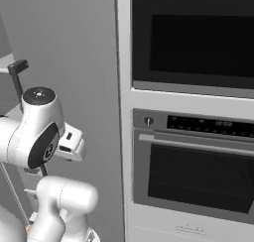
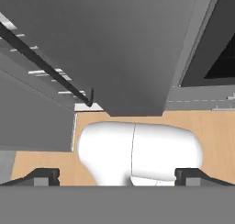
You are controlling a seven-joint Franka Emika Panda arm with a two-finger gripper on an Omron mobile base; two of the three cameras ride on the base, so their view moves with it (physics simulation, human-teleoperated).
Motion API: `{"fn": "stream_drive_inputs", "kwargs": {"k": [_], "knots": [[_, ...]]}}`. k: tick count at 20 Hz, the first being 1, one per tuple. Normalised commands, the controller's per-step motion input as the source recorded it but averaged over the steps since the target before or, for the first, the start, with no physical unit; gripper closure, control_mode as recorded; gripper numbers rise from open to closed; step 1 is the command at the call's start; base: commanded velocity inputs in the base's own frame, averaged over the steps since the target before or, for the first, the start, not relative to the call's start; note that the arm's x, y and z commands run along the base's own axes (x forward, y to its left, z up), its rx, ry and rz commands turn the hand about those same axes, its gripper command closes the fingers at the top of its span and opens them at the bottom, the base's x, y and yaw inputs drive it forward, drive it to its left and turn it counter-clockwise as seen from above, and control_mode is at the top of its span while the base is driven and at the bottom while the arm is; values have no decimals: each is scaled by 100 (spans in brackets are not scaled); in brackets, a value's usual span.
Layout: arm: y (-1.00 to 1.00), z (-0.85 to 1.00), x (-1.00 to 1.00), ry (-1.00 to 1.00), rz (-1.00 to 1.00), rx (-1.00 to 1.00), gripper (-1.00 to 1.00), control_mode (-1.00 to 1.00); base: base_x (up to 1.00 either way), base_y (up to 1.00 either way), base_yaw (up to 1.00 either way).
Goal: Take the meat container that has the fish and place it on the second highest rack of the freezer. Then take the vegetable container that has the lemon and corn and place it on the highest rack of the freezer.
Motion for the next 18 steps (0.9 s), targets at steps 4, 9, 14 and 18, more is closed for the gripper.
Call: {"fn": "stream_drive_inputs", "kwargs": {"k": [4,9,14,18], "knots": [[0,0,0,0,0,0,-100,100,-31,-83,0],[0,0,0,0,0,0,-100,100,-34,-81,0],[0,0,0,0,0,0,-100,100,-23,-94,0],[0,0,0,0,0,0,-100,100,-2,-100,0]]}}
